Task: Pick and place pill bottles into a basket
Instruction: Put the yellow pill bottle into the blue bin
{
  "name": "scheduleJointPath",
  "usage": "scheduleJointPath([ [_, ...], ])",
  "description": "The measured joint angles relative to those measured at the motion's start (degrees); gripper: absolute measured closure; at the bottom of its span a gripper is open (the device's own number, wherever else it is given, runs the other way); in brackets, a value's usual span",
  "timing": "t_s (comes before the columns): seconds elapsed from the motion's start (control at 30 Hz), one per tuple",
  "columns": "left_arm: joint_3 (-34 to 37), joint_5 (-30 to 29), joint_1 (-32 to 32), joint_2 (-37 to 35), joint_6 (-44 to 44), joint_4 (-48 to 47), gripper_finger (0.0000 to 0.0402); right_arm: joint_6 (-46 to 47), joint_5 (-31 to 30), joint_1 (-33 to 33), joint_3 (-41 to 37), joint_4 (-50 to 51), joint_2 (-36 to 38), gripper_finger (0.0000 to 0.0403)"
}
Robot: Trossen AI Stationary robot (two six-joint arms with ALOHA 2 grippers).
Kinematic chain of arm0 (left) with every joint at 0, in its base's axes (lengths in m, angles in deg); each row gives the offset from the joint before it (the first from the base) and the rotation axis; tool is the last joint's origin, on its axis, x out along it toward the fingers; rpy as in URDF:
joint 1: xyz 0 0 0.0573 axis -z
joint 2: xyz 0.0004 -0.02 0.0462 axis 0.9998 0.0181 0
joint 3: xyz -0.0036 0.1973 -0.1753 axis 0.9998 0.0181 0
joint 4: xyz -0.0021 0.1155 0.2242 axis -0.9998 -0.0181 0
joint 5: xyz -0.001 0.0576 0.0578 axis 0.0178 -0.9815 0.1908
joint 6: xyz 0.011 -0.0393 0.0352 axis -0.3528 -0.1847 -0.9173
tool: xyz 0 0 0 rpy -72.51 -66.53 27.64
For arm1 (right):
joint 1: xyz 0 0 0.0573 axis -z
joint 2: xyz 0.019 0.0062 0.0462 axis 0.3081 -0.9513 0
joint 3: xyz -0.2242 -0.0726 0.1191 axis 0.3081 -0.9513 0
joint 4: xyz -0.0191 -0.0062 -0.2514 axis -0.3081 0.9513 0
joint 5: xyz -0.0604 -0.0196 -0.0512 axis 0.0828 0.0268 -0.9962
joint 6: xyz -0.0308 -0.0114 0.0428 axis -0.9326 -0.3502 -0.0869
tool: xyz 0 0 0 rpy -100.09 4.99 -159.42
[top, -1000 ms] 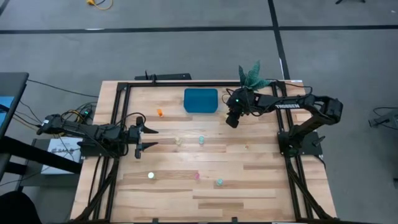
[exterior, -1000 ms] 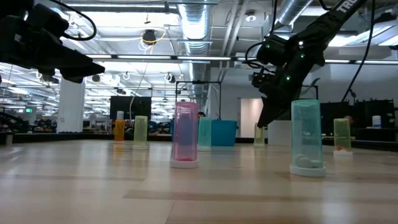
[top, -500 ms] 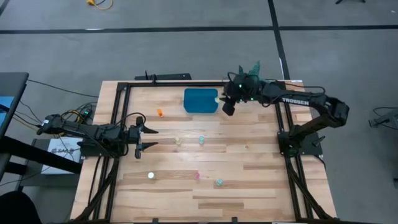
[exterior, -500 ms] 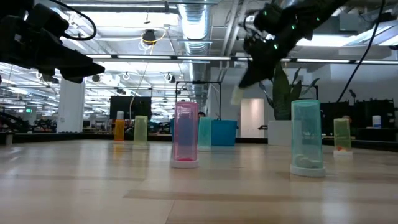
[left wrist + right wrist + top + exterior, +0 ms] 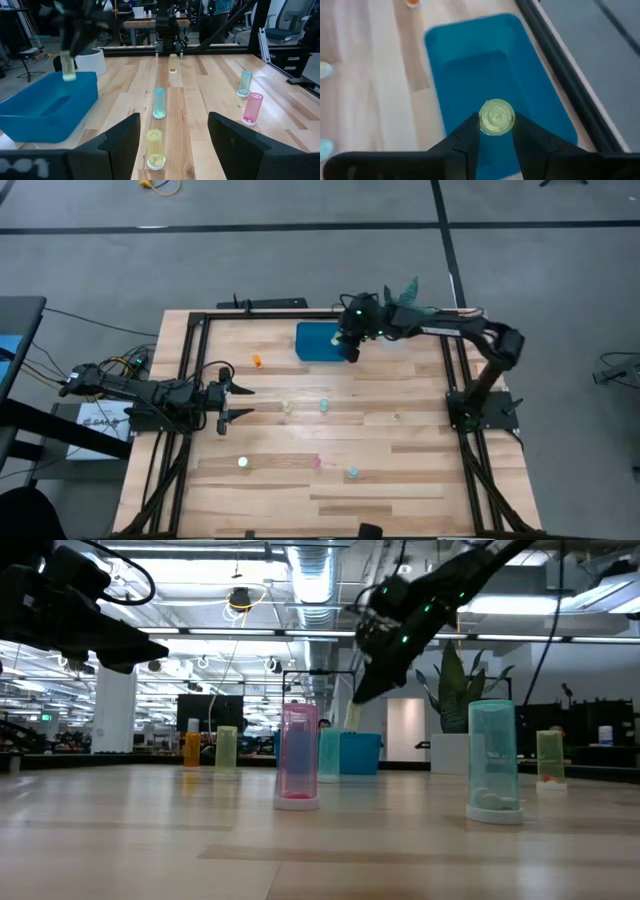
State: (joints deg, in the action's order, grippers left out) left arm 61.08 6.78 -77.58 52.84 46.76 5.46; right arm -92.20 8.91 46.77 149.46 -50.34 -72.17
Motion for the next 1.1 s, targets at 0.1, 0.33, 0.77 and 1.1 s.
scheduleJointPath([
  [0.1, 0.01, 0.01, -0.01, 0.02, 0.00, -0.02, 0.0178, 0.52, -0.10, 1.19, 1.83, 0.06, -3.74, 0.0305],
  [0.33, 0.01, 0.00, 0.01, 0.00, -0.02, -0.02, 0.0178, 2.45, -0.10, 4.21, 6.62, -0.12, -9.11, 0.0305],
  [0.77, 0.00, -0.01, -0.01, 0.02, 0.00, -0.02, 0.0178, 3.54, 1.49, 4.80, 7.56, 0.10, -10.21, 0.0304],
  [1.1, 0.01, -0.03, 0.01, 0.02, 0.00, -0.02, 0.0178, 4.75, 1.28, 4.21, 7.47, 1.85, -12.25, 0.0258],
])
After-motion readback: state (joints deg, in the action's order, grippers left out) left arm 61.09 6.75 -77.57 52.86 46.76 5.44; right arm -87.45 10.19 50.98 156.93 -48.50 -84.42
